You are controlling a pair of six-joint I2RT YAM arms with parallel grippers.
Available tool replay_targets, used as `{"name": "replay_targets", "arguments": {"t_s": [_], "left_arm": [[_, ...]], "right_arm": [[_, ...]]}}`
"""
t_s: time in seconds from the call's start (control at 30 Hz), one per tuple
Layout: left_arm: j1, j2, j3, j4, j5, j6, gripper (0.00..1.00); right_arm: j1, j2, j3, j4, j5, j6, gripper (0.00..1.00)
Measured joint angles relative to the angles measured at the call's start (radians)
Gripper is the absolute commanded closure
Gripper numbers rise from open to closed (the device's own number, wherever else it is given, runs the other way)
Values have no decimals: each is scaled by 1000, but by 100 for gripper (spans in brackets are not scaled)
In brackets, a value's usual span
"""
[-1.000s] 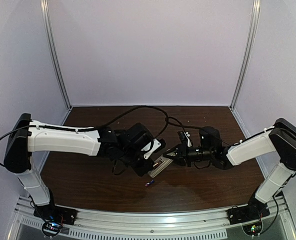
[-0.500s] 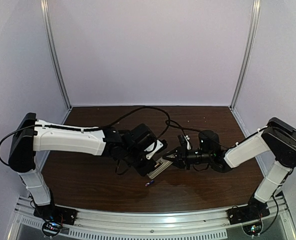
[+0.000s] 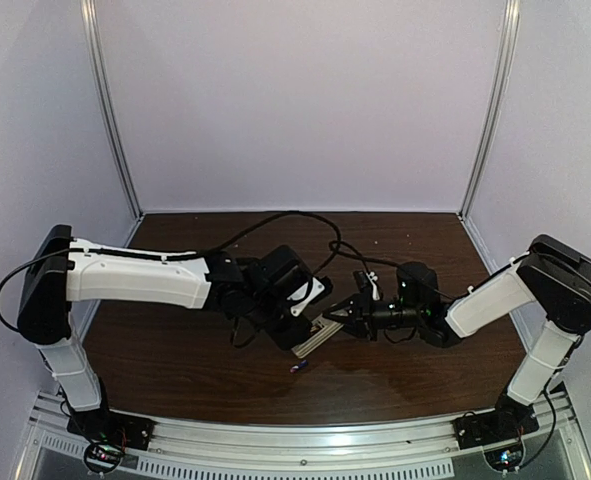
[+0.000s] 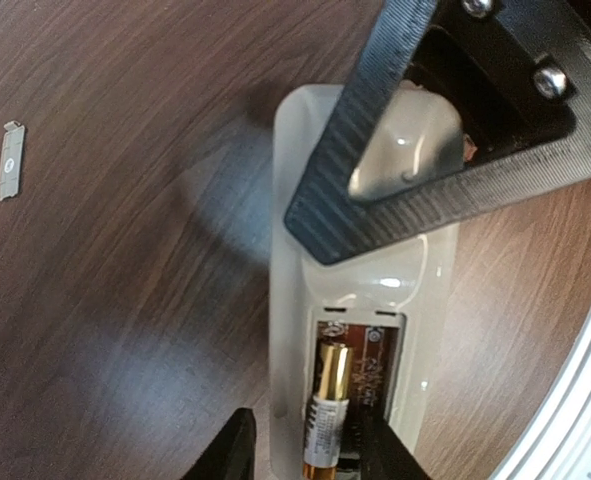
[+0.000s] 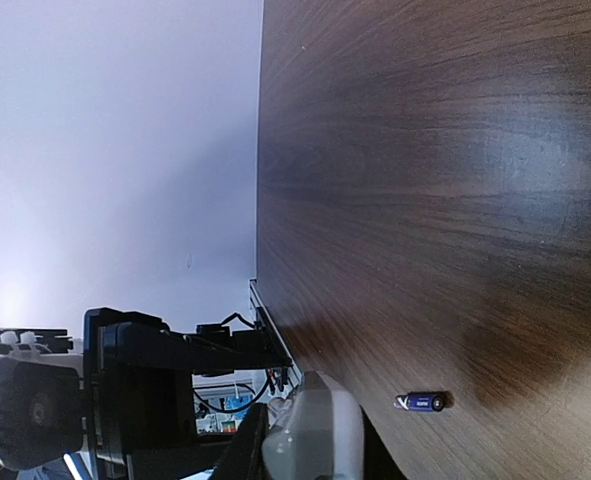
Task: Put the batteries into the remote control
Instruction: Place the battery in the battery compartment, then load the battery into the battery compartment.
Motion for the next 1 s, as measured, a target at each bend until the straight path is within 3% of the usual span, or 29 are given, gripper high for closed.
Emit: {"name": "replay_targets", "arguments": {"t_s": [0.23, 0.33, 0.5, 0.7, 1.0], "left_arm": [[12, -84, -56, 49, 31, 13, 38], [17, -186, -119, 103, 72, 33, 35], [34, -385, -286, 252, 127, 101, 38], [45, -631, -534, 436, 213, 284, 46], [-5, -661, -570, 473, 315, 593, 56]], "right_arm": [[0, 0, 0, 17, -12, 1, 100], [0, 2, 0, 22, -20, 1, 100], [0, 2, 1, 21, -58, -2, 100], [0, -4, 31, -65, -141, -42, 100], [2, -32, 123, -227, -269, -122, 100]]}}
